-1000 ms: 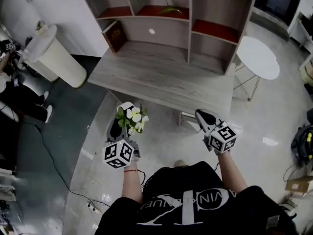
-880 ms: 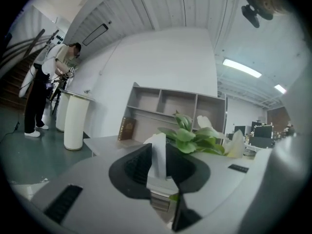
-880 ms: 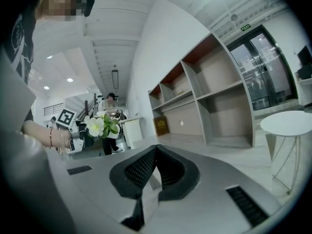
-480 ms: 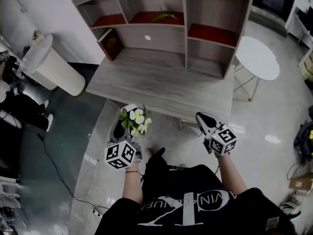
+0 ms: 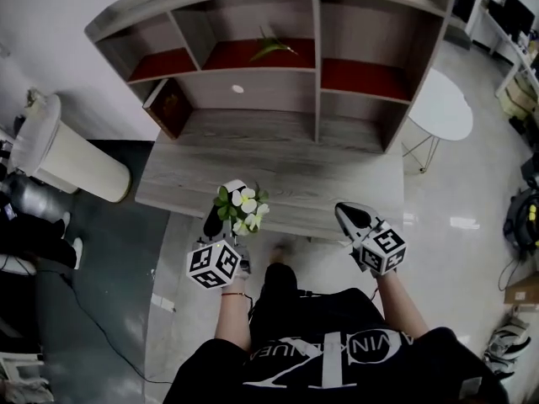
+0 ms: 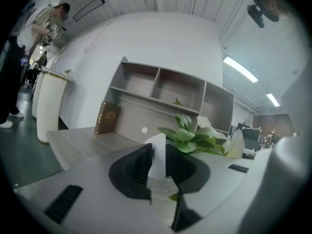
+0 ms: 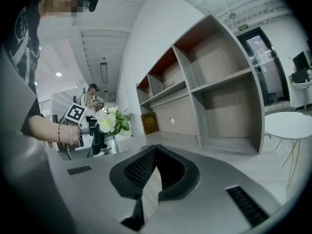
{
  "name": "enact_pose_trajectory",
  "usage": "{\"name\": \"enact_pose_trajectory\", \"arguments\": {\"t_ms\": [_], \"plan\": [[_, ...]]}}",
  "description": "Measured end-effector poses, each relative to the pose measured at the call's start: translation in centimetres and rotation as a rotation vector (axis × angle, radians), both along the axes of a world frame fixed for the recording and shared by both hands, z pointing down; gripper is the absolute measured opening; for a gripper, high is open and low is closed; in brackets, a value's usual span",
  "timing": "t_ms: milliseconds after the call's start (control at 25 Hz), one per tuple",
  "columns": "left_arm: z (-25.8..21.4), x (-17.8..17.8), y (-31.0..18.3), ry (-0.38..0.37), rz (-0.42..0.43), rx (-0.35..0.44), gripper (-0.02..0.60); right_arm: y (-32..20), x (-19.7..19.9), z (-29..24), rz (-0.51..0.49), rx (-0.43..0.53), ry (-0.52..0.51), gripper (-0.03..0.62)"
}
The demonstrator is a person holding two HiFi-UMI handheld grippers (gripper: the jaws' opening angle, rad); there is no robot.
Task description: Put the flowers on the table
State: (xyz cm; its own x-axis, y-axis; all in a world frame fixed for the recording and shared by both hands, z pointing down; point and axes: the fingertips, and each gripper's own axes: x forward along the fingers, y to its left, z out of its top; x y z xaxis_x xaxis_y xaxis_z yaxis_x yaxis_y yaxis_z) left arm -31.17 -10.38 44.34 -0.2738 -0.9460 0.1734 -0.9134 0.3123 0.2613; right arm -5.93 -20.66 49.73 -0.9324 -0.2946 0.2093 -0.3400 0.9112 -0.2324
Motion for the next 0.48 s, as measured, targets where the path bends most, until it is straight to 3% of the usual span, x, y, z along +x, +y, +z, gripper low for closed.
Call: {"name": "enact_pose_trajectory", "arguments": {"t_ms": [200, 480], "plan": [[1.7, -2.5, -5.1, 0.047, 0.097, -0.037, 0.084, -2.3, -3.0, 0.5, 0.059, -0.021, 0.031, 0.011], [4.4, -6.1, -9.3, 0.121, 0.162, -0.089, 0.084, -4.3, -6.7, 2.0, 0.104, -0.059, 0.074, 0.011]]}}
